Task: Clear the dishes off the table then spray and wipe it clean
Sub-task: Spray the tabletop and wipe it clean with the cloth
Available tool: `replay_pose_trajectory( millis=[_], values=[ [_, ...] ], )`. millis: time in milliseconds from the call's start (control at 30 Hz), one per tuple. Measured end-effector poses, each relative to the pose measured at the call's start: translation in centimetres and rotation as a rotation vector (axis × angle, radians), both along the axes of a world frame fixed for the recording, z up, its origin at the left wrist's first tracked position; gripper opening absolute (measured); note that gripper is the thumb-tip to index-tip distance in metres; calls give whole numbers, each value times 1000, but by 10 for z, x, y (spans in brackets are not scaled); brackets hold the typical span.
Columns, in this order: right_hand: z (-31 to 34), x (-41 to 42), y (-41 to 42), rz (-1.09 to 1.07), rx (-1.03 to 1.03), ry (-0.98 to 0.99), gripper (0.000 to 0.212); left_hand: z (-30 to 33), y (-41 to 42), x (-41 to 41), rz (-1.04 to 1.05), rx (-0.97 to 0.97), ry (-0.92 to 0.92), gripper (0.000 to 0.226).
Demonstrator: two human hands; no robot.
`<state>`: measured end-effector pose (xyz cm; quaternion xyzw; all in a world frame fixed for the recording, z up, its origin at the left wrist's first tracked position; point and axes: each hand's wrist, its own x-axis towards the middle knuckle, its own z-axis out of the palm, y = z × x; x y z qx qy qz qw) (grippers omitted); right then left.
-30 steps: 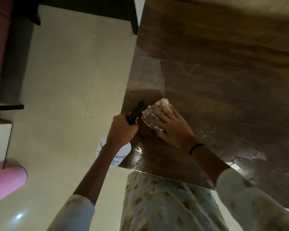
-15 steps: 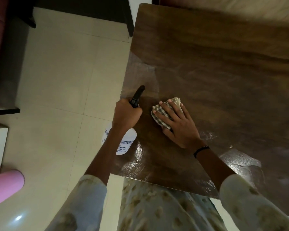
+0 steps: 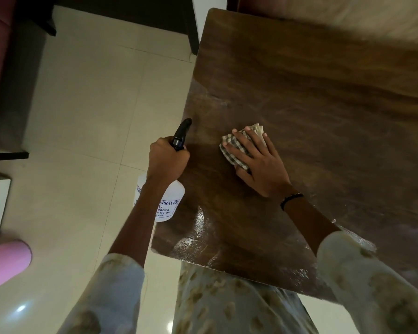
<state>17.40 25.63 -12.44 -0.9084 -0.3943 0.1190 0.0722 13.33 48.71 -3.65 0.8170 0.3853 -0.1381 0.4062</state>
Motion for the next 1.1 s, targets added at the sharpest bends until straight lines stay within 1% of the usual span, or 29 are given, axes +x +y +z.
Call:
replay_pose_trajectory(
  millis=[133, 233, 267, 333, 400, 500, 567, 633, 667, 733, 767, 800, 833, 967, 1033, 1100],
  values=[
    [-1, 46, 26, -43, 3, -23, 59, 0, 3, -3, 40, -2, 1, 15],
    [-4, 91, 69, -127, 14, -5, 59, -3, 9, -6, 13, -110, 32, 10],
    [-4, 104, 86, -135, 9, 7, 59, -3, 10, -7, -2, -143, 46, 12],
    [-4, 116, 116, -121, -4, 19, 61, -3, 11, -10, -35, -167, 47, 14],
    [-4, 110, 135, -101, 14, 9, 59, -4, 13, -13, -37, -148, 26, 12],
    [-5, 64, 138, 24, 75, -31, 54, -1, 15, -14, -10, -97, -10, 12],
    [-6, 21, 128, 103, 104, -22, 51, 4, 17, -14, -9, -71, -3, 9],
    [-8, -14, 110, 185, 139, 8, 50, 9, 17, -14, -19, -64, -1, 21],
    [-9, -23, 100, 248, 147, 11, 51, 10, 17, -14, -20, -73, -2, 22],
    [-13, -18, 78, 409, 120, -13, 57, 10, 17, -14, -31, -78, 0, 13],
    [-14, -6, 69, 462, 94, -30, 59, 9, 16, -13, -34, -74, -2, 9],
    [-15, 8, 64, 468, 75, -45, 59, 8, 16, -13, -30, -66, -2, 8],
    [-14, 24, 61, 414, 64, -56, 59, 5, 15, -13, -28, -62, -1, 9],
    [-9, 82, 53, 38, 26, -53, 58, 1, 12, -15, -23, -87, -16, 11],
    [-7, 93, 46, -156, 34, -49, 58, 2, 10, -17, -19, -105, -25, 10],
    [-6, 87, 42, -376, 58, -22, 60, 3, 10, -19, -10, -129, -33, 11]
  ],
)
